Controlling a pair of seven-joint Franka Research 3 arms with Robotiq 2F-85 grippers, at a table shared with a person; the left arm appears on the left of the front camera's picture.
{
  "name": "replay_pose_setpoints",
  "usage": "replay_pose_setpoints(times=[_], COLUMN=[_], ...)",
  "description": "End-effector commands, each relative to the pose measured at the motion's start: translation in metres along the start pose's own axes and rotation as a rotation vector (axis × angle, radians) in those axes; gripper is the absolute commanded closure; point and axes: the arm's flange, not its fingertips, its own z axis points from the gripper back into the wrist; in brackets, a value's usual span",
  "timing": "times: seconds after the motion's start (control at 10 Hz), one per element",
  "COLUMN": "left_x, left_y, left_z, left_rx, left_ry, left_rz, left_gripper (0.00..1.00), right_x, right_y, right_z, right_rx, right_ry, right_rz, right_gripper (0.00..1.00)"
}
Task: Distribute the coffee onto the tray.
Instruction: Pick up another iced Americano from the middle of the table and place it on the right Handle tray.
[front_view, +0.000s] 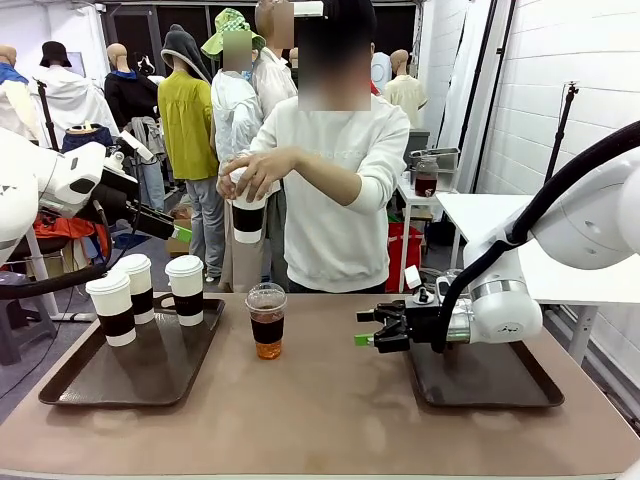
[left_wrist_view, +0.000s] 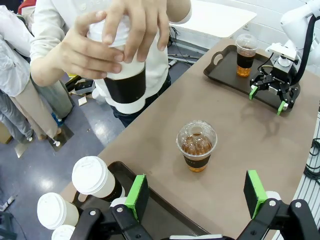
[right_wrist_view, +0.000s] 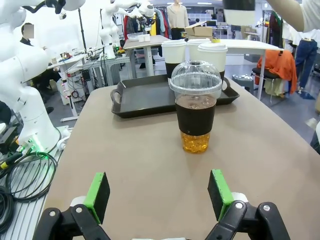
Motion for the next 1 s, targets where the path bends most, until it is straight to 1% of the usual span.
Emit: replay_pose_setpoints(times=[0.0,0.2,0.4,0.6,0.9], left_x=[-0.002,-0.002,-0.002,-0.002,-0.002], left_y=[0.002,0.002,0.002,0.002,0.002], left_z=[-0.001,-0.001,-0.001,-0.001,-0.001], left_rx=[-0.013,-0.013,-0.013,-0.013,-0.013], left_ry=[-0.009,-0.009,-0.009,-0.009,-0.009], left_rz=[0.0,0.0,0.0,0.0,0.0], left_gripper=[0.0,0.0,0.0,0.0,0.0], right_x=[0.004,0.004,0.007,0.008,0.011], right_y=[-0.004,-0.008,-0.011,-0.011,-0.013], right_z=[-0.01,-0.023,-0.042,-0.061,-0.086], right_rx=[-0.014,-0.026,-0.028,-0.026,-0.007], right_ry=[0.003,-0.006,0.013,0.011,0.017], right_rz=[-0.003,0.002,0.008,0.007,-0.001], right_gripper=[0.0,0.0,0.0,0.0,0.0])
